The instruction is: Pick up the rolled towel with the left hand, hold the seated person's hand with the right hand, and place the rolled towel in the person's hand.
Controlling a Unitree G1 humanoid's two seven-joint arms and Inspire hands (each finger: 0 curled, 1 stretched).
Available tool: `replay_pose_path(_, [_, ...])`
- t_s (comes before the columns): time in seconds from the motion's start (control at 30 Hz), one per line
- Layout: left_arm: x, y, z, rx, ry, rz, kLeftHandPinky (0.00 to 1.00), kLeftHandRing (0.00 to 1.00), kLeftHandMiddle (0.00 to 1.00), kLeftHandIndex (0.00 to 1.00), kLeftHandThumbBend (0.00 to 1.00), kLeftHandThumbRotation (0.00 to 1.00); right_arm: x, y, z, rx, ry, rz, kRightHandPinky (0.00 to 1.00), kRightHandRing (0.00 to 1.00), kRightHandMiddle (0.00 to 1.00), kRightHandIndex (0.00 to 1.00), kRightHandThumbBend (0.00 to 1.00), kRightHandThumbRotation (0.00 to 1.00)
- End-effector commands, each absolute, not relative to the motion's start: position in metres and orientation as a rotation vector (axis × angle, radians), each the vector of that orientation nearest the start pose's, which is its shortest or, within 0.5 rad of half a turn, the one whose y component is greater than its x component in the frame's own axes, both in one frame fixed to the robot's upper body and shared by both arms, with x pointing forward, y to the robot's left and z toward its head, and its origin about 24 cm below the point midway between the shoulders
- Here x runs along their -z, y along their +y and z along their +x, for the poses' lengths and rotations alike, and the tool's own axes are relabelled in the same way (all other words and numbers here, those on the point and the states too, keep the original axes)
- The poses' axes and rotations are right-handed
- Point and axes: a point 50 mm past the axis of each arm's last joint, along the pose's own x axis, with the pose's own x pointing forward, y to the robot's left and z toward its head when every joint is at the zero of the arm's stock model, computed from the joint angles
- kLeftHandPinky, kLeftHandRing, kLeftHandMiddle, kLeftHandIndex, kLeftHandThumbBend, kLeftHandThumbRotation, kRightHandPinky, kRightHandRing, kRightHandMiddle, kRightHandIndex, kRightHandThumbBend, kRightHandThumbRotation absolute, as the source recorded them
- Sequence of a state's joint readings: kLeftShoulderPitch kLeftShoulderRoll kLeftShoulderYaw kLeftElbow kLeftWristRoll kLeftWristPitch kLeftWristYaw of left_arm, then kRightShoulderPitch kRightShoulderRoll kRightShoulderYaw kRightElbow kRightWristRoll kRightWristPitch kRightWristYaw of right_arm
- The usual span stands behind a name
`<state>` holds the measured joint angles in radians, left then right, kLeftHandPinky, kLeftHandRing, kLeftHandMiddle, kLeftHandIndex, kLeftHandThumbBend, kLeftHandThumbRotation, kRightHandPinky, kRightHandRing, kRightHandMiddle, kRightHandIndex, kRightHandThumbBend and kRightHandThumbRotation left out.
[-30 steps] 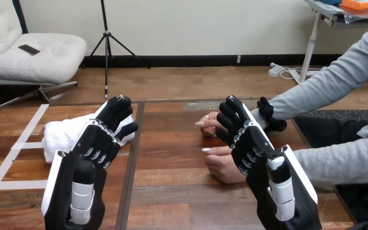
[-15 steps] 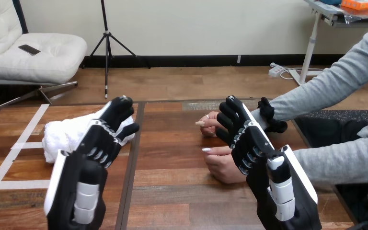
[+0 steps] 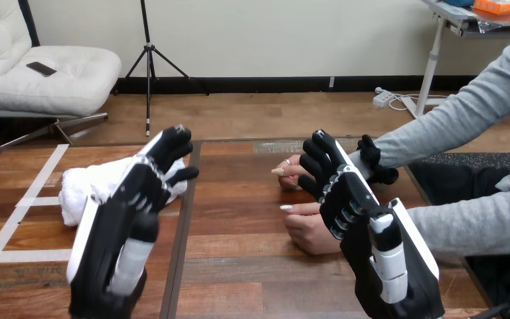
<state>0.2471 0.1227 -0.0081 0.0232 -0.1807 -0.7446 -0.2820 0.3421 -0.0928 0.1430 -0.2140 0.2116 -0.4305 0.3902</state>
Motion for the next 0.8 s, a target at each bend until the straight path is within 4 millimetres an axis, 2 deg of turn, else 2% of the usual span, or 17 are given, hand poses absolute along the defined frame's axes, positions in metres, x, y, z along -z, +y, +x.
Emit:
replay_pose_path(0.0, [-0.07, 0.177, 0.208, 0.199, -0.557, 0.091, 0.78, 0.88, 0.88, 0.86, 0.81, 0.91, -0.071, -0.133, 0.189, -0.421, -0.395, 0.099, 1.0, 1.0, 0.99, 0.99, 0.8, 1.0])
replay_pose_path(0.27, [-0.073, 0.182, 0.226, 0.211, -0.559, 0.123, 0.78, 0.87, 0.87, 0.85, 0.81, 0.89, -0.071, -0.132, 0.191, -0.428, -0.403, 0.099, 1.0, 1.0, 0.99, 0.99, 0.8, 1.0])
replay_pose_path(0.77, [-0.081, 0.187, 0.26, 0.216, -0.558, 0.168, 0.83, 0.9, 0.9, 0.86, 0.81, 0.89, -0.072, -0.131, 0.194, -0.42, -0.408, 0.089, 1.0, 1.0, 0.98, 0.99, 0.82, 1.0])
